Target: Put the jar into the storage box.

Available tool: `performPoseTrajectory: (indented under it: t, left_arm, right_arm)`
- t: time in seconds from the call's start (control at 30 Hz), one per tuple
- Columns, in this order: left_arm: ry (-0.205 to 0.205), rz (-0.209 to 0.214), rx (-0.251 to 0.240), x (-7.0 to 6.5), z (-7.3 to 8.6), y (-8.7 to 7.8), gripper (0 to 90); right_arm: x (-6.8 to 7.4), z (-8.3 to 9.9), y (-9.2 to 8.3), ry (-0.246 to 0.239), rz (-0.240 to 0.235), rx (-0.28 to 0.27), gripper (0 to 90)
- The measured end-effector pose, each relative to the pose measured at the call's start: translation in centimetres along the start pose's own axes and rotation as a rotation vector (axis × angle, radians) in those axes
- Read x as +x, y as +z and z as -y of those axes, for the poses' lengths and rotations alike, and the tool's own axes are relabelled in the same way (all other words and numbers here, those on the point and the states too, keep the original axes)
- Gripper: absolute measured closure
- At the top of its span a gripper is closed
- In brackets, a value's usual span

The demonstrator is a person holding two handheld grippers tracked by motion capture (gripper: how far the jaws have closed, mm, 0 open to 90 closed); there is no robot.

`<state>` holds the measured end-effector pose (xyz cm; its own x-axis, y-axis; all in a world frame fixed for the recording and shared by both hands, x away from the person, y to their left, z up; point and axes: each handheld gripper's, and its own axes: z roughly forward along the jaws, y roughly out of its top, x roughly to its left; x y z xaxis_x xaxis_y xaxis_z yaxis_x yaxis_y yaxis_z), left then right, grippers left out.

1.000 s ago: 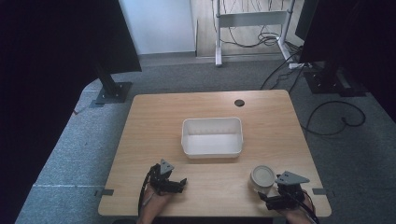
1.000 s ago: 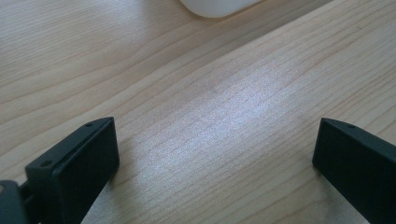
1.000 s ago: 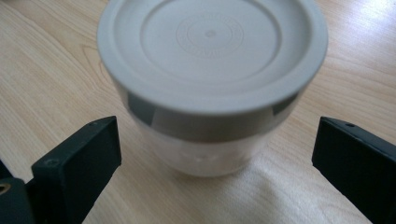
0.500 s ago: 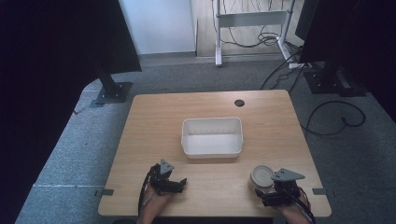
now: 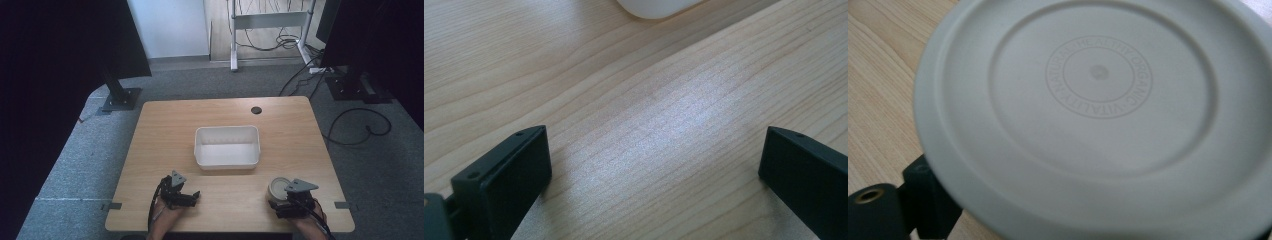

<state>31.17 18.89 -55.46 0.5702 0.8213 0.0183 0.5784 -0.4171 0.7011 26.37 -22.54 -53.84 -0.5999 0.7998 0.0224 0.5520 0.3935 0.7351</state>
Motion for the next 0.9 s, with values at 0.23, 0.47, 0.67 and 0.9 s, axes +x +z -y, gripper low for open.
performPoseTrajectory:
  t: [0.23, 0.47, 0.67, 0.9]
  left_arm:
    - [0.000, 0.000, 0.000, 0.0, 0.0, 0.0, 0.1]
    - [-0.001, 0.000, -0.001, 0.0, 0.0, 0.0, 0.1]
    - [-0.001, 0.001, -0.003, 0.0, 0.0, 0.0, 0.1]
    - [0.000, 0.000, -0.002, 0.0, 0.0, 0.0, 0.1]
  right_arm:
    - [0.2, -0.1, -0.1, 0.015, 0.021, 0.007, 9.6]
    - [0.4, -0.3, -0.4, 0.019, 0.039, 0.000, 9.6]
    - [0.4, -0.9, -0.4, 0.015, 0.045, -0.001, 9.6]
    - [0.8, -1.8, -0.2, -0.004, 0.043, -0.011, 9.6]
